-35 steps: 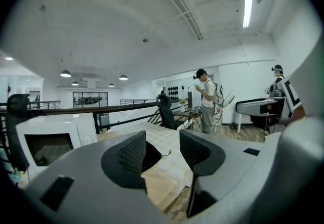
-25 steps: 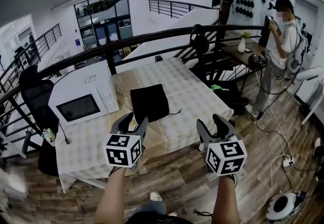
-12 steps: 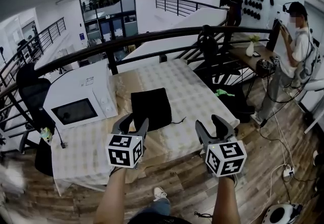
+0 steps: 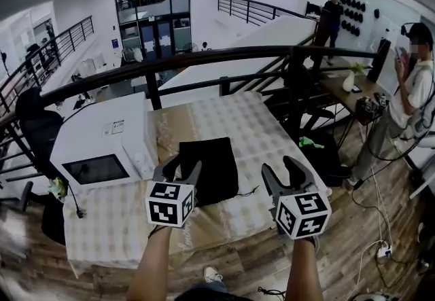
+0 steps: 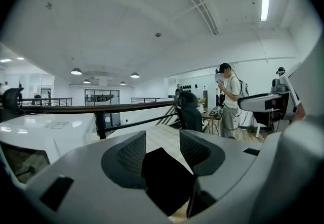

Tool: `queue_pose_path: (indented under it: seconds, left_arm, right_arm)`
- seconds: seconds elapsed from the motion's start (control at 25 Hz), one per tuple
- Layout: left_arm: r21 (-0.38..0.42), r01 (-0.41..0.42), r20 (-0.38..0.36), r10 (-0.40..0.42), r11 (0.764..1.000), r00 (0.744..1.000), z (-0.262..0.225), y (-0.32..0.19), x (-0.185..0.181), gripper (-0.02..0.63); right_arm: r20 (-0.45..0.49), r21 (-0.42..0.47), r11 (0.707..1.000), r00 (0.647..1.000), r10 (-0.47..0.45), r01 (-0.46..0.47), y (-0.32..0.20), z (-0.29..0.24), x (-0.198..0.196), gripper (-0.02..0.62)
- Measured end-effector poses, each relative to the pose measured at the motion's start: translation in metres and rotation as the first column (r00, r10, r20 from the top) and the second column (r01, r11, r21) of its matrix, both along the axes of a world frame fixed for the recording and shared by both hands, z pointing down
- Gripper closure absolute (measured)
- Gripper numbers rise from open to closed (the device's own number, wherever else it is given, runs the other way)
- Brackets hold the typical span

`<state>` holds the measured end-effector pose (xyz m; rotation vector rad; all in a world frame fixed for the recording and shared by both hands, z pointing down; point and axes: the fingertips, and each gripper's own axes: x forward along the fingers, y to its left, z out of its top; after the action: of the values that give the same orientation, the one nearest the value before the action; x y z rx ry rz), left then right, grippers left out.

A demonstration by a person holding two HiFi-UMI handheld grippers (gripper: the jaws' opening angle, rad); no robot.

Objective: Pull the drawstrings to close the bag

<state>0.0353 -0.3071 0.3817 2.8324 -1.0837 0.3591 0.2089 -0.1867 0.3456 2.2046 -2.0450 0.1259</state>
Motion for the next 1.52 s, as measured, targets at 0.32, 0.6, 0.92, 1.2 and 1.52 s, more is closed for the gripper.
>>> queue_pose_path:
  seconds: [0.32,0.6,0.92,1.2,1.52]
  left_arm:
    - [0.001,0.019,-0.01,-0.019,1.0,1.0,-0.002,-0.071,0.016,0.394]
    - [-0.008,0.03,0.0,-0.03,1.0,1.0,0.006,-0.096,0.019,0.393]
    - [0.013,0.099,0.021,-0.099,0.995,0.995,0.005,-0.089,0.008,0.391]
    - [0.018,0.231,0.023,-0.232,0.973,0.972,0.001,-0.064,-0.005,0.391]
    - [0.018,0.38,0.021,-0.38,0.925,0.925,0.003,-0.035,-0.025,0.391]
  right_arm:
    - [-0.007,-0.005,0.999,0.999,-0.034,0.034,-0.076,-0.003,0.014,0.371]
    - [-0.006,-0.01,0.998,0.998,-0.056,0.056,-0.108,0.002,0.019,0.371]
    - [-0.007,0.008,0.99,0.99,-0.143,0.144,-0.117,0.0,0.017,0.371]
    - [-0.005,0.01,0.958,0.958,-0.285,0.285,-0.118,0.0,0.018,0.371]
    - [-0.001,0.011,0.921,0.921,-0.39,0.39,-0.112,0.005,0.029,0.371]
